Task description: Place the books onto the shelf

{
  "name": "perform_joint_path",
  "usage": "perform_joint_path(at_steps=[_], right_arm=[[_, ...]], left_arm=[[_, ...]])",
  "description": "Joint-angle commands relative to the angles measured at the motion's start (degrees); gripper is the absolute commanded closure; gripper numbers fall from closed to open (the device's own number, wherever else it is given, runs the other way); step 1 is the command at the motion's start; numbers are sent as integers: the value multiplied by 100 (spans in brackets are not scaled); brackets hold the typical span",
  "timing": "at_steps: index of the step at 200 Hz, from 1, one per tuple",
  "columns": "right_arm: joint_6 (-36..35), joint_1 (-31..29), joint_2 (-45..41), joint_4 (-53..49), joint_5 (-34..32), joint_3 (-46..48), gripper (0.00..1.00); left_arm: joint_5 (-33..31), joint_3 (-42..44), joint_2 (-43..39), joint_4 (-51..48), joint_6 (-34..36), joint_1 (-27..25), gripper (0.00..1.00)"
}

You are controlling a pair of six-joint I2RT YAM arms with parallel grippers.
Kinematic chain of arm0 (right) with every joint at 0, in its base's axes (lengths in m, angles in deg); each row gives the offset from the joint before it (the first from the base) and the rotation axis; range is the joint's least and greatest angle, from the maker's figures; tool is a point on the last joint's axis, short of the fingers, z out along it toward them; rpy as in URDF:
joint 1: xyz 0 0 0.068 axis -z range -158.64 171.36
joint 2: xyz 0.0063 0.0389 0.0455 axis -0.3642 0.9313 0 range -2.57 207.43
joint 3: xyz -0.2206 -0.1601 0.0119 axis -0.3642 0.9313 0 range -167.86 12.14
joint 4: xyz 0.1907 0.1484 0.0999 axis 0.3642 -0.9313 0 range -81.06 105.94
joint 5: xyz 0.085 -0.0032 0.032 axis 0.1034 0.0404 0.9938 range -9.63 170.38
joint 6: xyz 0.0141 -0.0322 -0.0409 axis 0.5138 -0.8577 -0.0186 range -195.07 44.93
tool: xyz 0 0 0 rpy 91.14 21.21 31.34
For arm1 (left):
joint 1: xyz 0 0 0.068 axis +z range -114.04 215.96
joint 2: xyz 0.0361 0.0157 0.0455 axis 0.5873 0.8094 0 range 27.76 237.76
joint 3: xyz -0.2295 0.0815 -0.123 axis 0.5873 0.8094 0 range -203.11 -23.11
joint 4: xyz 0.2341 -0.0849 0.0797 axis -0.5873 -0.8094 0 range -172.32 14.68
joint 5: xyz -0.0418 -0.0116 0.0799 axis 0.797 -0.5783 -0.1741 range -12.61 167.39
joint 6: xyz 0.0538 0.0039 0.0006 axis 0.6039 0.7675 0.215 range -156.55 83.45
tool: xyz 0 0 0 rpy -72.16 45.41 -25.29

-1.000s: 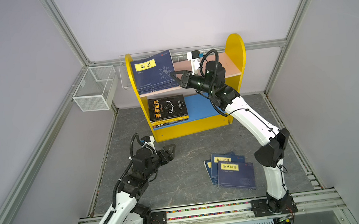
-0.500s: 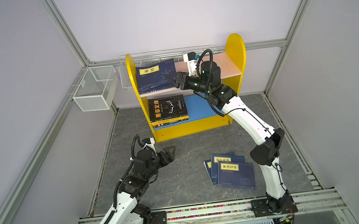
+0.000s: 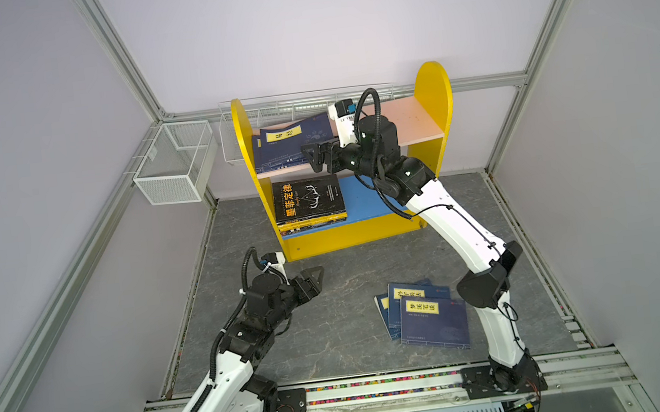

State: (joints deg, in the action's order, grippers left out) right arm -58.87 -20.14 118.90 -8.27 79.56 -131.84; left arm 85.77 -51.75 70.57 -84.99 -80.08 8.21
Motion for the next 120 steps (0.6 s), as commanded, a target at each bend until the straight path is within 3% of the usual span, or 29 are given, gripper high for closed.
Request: perform_joint_path(at_steps=[1, 56, 120], right_arm=[[-669, -17, 76, -333, -540, -238, 1], [-642, -34, 295, -454, -162, -363, 6], [-529, -234, 560, -319, -109, -391, 6]], left_arm=[[54, 78, 9, 132, -68, 19, 12], [106, 61, 210, 185, -59, 23, 11], [117, 43, 211, 143, 2, 23, 11]])
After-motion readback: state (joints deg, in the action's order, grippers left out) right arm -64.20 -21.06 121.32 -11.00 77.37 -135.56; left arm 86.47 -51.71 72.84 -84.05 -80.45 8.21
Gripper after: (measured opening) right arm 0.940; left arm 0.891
